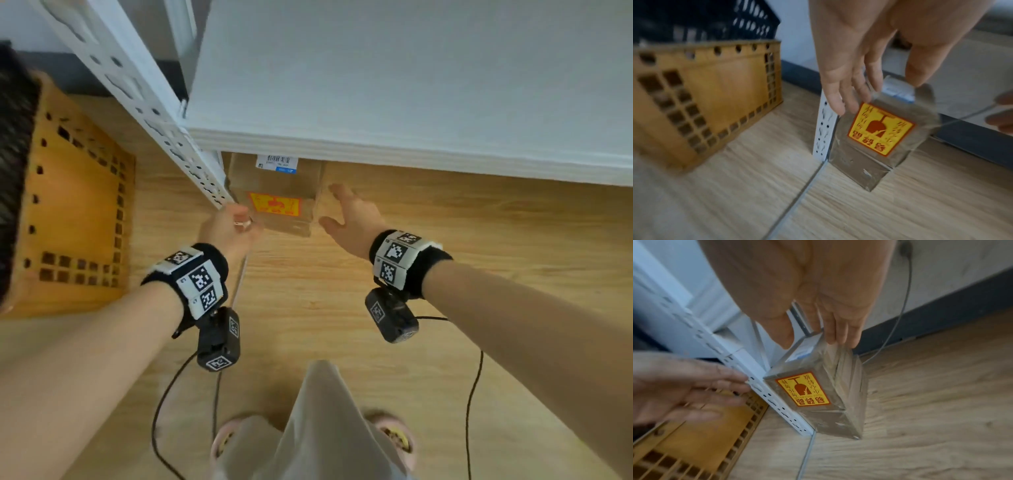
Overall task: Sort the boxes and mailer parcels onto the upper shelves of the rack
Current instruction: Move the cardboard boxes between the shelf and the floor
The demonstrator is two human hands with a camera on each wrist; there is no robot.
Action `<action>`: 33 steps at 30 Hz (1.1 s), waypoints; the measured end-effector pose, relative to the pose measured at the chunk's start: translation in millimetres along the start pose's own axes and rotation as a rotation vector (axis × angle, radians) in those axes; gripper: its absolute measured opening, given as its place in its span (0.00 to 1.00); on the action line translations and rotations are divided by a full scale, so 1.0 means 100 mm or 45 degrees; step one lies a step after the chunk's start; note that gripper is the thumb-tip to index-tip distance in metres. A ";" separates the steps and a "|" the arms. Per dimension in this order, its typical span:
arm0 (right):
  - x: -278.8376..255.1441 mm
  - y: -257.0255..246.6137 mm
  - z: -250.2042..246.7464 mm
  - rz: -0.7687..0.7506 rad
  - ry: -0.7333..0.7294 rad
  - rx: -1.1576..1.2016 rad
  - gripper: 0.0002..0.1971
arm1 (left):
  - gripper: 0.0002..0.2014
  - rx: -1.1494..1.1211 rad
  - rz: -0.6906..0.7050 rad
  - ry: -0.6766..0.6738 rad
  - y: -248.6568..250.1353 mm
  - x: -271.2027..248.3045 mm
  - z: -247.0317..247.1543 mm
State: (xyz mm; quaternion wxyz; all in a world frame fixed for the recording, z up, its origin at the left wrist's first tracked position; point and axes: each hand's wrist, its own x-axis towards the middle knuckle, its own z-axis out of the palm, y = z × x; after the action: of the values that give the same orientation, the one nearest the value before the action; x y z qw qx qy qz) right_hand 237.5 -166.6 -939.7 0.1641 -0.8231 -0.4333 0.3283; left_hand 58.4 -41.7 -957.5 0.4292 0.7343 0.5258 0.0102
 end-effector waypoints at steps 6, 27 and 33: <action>-0.98 -0.61 -1.09 -0.177 -0.145 -0.359 0.29 | 0.14 0.314 0.377 -0.259 1.13 -0.97 -0.89; -4.16 -4.13 -5.56 -0.731 0.527 -0.799 0.24 | 0.13 0.478 1.426 0.057 5.33 -3.85 -5.03; -4.72 -4.45 -6.38 -0.690 0.887 -0.933 0.23 | 0.12 0.443 1.642 0.213 5.96 -4.29 -5.56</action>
State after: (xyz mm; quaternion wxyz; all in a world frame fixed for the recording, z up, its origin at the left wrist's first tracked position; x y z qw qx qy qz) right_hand 210.5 -291.2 -38.9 0.0795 -0.7455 -0.6346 -0.1878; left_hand 62.5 -79.0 -36.5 0.1705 0.9565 0.0073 0.2365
